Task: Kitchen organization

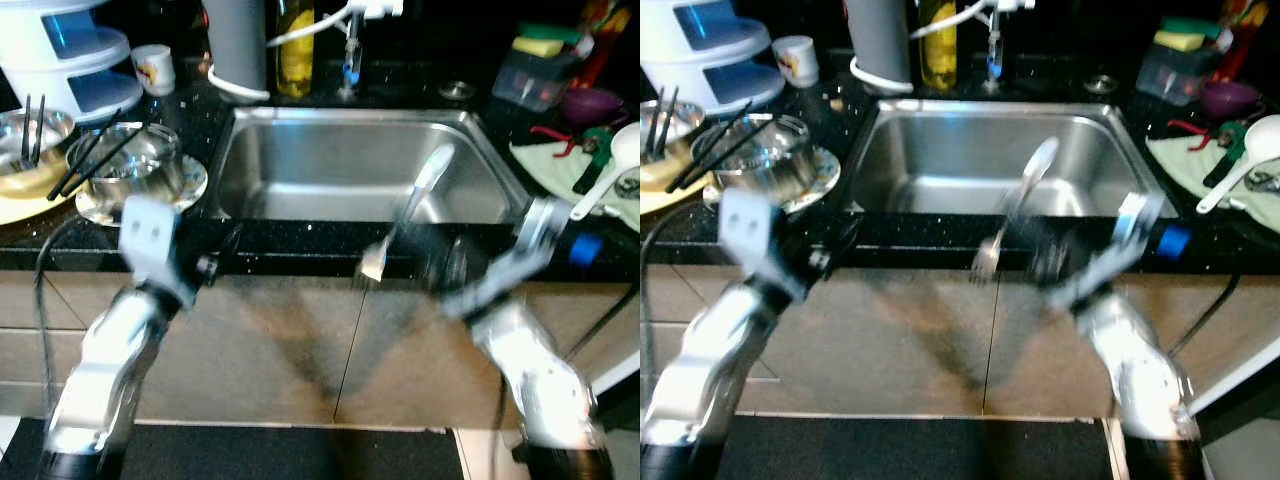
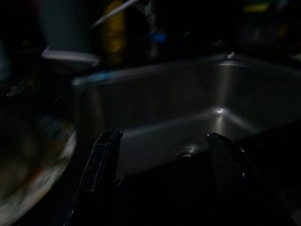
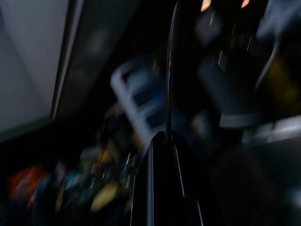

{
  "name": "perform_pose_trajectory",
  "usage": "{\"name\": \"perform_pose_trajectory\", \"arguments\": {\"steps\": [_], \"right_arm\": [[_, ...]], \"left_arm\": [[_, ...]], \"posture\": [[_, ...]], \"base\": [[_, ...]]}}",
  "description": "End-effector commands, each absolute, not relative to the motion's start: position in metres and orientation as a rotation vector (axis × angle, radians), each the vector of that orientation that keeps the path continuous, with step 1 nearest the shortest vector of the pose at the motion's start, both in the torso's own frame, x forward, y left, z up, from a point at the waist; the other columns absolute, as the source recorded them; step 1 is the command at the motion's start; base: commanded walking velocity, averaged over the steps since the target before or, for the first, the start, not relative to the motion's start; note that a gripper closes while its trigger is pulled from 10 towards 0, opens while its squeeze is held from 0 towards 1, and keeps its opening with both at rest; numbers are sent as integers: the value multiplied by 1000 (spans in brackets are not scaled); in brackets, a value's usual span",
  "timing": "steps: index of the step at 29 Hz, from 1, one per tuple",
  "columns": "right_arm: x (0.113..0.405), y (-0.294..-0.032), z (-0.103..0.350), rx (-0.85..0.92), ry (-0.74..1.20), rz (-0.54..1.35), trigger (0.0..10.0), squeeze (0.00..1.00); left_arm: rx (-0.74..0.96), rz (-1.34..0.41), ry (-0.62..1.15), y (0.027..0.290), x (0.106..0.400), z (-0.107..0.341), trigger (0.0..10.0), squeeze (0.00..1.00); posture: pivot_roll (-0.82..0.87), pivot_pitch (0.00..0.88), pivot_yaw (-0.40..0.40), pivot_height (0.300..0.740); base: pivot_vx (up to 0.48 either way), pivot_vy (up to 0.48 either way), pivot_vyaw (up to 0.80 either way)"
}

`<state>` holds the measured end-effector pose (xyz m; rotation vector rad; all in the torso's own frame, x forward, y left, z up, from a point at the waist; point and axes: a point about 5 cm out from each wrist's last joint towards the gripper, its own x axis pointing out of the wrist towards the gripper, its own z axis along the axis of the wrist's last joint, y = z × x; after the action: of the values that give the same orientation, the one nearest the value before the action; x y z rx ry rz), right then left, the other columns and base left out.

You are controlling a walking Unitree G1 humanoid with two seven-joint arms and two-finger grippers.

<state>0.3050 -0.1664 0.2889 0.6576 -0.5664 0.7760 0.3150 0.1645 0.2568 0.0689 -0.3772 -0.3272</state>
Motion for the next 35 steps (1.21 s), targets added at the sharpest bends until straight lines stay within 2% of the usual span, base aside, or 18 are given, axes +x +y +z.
{"name": "perform_pose_trajectory", "arguments": {"steps": [1, 2, 4, 6, 7, 9, 11, 15, 23, 26, 35], "right_arm": [[317, -185, 291, 714, -584, 596, 10000, 0], [317, -185, 291, 714, -584, 596, 10000, 0], [328, -195, 297, 691, -586, 454, 10000, 0], [339, -203, 299, 489, -573, 280, 10000, 0], [339, -203, 299, 489, -573, 280, 10000, 0], [344, -203, 301, 285, -585, 194, 10000, 0], [347, -195, 303, 152, -594, 189, 10000, 0], [350, -189, 300, 64, -592, 171, 10000, 0], [353, -181, 291, -56, -613, 158, 10000, 0], [354, -169, 289, -154, -621, 215, 10000, 0], [355, -154, 284, -279, -633, 293, 10000, 0]], "left_arm": [[99, -312, -283, 162, 325, 246, 10000, 0], [99, -312, -283, 162, 325, 246, 10000, 0], [122, -292, -281, 158, 333, 251, 10000, 0], [126, -275, -261, 152, 343, 256, 10000, 0], [126, -275, -261, 152, 343, 256, 10000, 0], [154, -274, -239, 145, 352, 260, 10000, 0], [228, -247, -209, 143, 359, 261, 10000, 0], [233, -239, -207, 143, 361, 261, 10000, 0], [215, -277, -242, 137, 362, 267, 10000, 0], [209, -289, -253, 135, 361, 267, 10000, 0], [134, -365, -348, 124, 355, 276, 10000, 0]], "posture": [[-72, 185, -9, 740], [-72, 185, -9, 740], [-77, 185, 0, 740], [-79, 187, 4, 740], [-79, 187, 4, 740], [-77, 188, 13, 740], [-76, 187, 15, 740], [-76, 187, 15, 740], [-60, 194, 18, 740], [-60, 194, 18, 740], [-60, 192, 10, 740]], "base": [[0, 0, 0], [0, 0, 0], [0, 0, 0], [0, 0, 0], [0, 0, 0], [0, 0, 0], [0, 0, 0], [0, 0, 0], [0, 0, 0], [0, 0, 0], [0, 0, 0]]}}
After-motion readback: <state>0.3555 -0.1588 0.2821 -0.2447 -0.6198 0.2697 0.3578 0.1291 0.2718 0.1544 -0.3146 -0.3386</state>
